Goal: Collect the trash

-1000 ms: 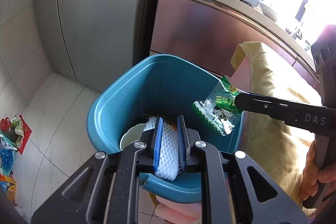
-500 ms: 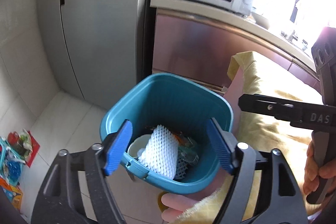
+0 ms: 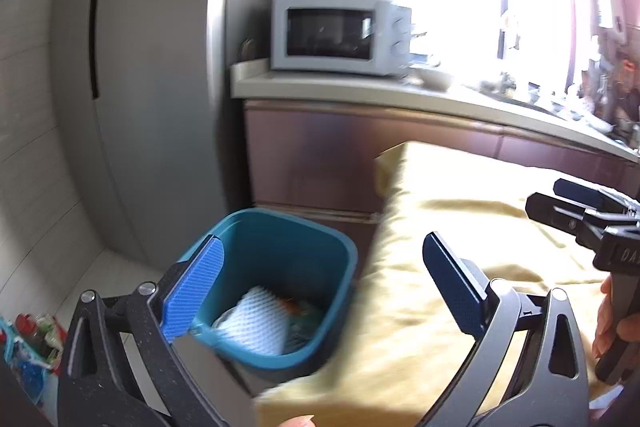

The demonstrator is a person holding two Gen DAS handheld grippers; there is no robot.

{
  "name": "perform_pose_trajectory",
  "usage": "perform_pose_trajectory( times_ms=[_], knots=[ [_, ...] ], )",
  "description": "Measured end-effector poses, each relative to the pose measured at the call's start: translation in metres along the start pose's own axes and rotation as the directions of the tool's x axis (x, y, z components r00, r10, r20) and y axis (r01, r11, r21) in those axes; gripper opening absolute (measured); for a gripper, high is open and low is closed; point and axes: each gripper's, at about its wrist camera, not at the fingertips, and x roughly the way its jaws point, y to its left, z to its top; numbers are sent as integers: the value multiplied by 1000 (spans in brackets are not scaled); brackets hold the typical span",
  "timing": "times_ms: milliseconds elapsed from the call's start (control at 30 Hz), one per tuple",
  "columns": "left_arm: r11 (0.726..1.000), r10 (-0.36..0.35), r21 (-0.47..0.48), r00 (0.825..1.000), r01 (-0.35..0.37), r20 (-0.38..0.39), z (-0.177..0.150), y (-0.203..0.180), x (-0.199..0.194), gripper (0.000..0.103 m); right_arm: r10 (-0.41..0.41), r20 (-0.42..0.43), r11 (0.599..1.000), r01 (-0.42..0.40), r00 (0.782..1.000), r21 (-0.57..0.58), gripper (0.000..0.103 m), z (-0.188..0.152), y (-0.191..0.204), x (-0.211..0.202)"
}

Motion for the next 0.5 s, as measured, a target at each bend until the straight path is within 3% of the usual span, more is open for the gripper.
perform_pose_trajectory(
  times_ms=[167, 300, 400, 500],
  knots=[
    [998, -54, 18, 998, 53, 44, 2, -36, -11, 98, -167, 95, 985, 163, 981, 52, 96, -17, -31, -44],
    [996, -86, 46, 994, 83, 71, 3, -66, -17, 98, -298, 154, 954, 289, 942, 77, 96, -29, -59, -79],
    [993, -112, 55, 990, 108, 87, 3, -88, -21, 98, -357, 181, 933, 343, 916, 107, 96, -38, -76, -100],
    [989, -134, 70, 987, 127, 93, 2, -107, -23, 98, -387, 178, 920, 368, 905, 133, 96, -45, -85, -112]
  ],
)
